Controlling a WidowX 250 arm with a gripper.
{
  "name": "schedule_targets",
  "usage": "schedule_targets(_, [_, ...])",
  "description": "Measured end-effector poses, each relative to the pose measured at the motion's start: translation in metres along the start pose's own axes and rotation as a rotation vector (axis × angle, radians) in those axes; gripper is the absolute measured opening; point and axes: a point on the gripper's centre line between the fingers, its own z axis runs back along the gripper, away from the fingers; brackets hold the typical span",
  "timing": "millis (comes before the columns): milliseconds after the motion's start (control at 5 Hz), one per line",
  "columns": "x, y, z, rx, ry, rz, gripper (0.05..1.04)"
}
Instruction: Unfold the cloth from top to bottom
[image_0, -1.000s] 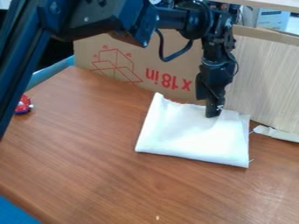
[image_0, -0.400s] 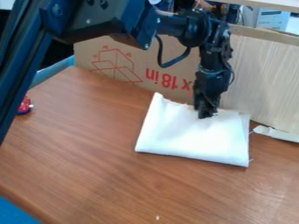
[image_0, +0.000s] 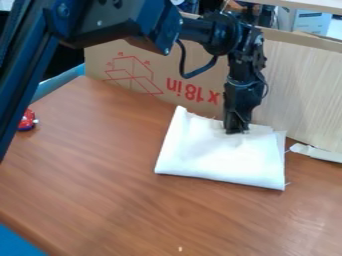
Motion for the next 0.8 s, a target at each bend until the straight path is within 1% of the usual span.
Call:
schedule_targets(200, [0.001, -0.001, 0.004, -0.025, -0.003, -0.006, 0.053])
schedule_targets(400, [-0.003, -0.001, 0.004, -0.045, -0.026, 0.002, 0.051])
schedule_targets(600, [-0.023, -0.007, 0.017, -0.052, -0.078, -0.002, 0.051])
schedule_targets(800, [-0.036, -0.016, 0.037, -0.026, -0.183, -0.017, 0.051])
